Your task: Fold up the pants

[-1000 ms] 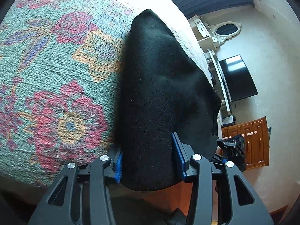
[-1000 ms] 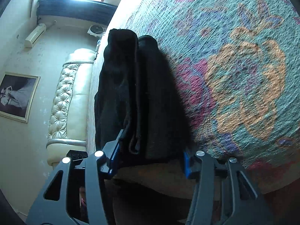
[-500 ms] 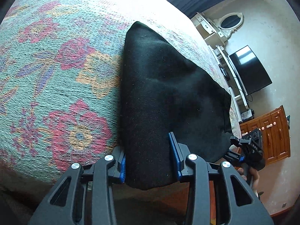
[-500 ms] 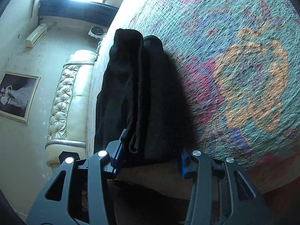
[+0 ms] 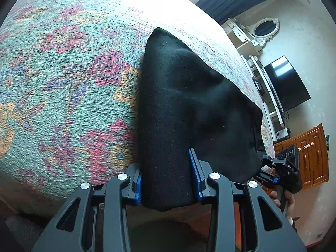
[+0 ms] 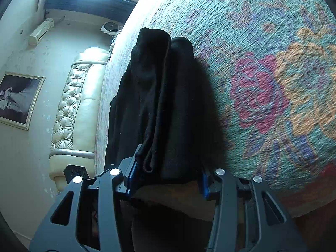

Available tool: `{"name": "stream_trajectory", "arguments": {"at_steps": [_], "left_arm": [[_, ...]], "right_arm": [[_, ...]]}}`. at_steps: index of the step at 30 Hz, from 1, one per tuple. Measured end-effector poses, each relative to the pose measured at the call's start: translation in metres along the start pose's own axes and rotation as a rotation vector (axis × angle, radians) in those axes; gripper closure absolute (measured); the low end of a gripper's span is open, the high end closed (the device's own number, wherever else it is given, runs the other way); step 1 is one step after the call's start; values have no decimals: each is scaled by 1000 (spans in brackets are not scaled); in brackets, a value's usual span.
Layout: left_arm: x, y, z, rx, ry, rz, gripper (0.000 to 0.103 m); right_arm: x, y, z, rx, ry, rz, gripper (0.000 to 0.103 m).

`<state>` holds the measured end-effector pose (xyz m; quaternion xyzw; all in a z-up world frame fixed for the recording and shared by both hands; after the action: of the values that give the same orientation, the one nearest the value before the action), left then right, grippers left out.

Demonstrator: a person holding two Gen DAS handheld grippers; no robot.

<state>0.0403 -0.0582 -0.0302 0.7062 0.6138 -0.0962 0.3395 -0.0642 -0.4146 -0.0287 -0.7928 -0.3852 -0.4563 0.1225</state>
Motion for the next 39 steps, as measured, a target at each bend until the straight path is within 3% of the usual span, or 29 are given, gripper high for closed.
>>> {"name": "stream_trajectory", "arguments": {"at_steps": [6, 11, 14, 21, 23, 25, 29, 32, 33, 34, 35, 36, 39], "left_arm": [[20, -3, -19, -24, 34, -9, 66], [27, -5, -15, -23, -42, -25, 62], [33, -5, -13, -10, -103, -33, 53], [42, 7, -34, -38, -111, -32, 46], [44, 16, -29, -39, -141, -34, 38], [42, 26, -19, -26, -169, -36, 38], [32, 44, 9, -6, -138, 38, 37], [30, 49, 25, -3, -155, 13, 38], [31, 51, 27, -13, -153, 4, 40], [30, 51, 28, -16, -147, 5, 51], [29, 50, 30, -16, -133, 10, 53], [28, 49, 29, -21, -120, 19, 55], [23, 46, 23, -35, -88, 56, 65]], "right_arm": [[23, -8, 25, 62, 14, -38, 58], [19, -9, 28, 69, 15, -18, 58], [6, -10, 26, 80, 42, 15, 52], [1, 1, 4, 39, 56, -18, 29], [-3, 10, 4, 26, 61, -11, 29], [-3, 19, 8, 16, 77, -4, 28], [4, 35, 26, 30, 84, -39, 27], [8, 39, 37, 38, 87, -57, 27], [10, 39, 41, 45, 82, -71, 27], [14, 38, 44, 57, 70, -91, 32], [17, 35, 49, 73, 47, -118, 38], [17, 32, 51, 78, 7, -147, 51], [19, 29, 51, 53, 3, -150, 59]]}}
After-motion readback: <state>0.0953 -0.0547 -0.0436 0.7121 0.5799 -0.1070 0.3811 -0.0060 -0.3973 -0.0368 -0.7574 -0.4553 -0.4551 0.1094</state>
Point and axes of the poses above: each gripper's, at about its wrist camera, not at the fingertips, and z roughly the way its jaws point, x to its left, y to its top, the point moved 4 cm from there along z, roughly the way its jaws point
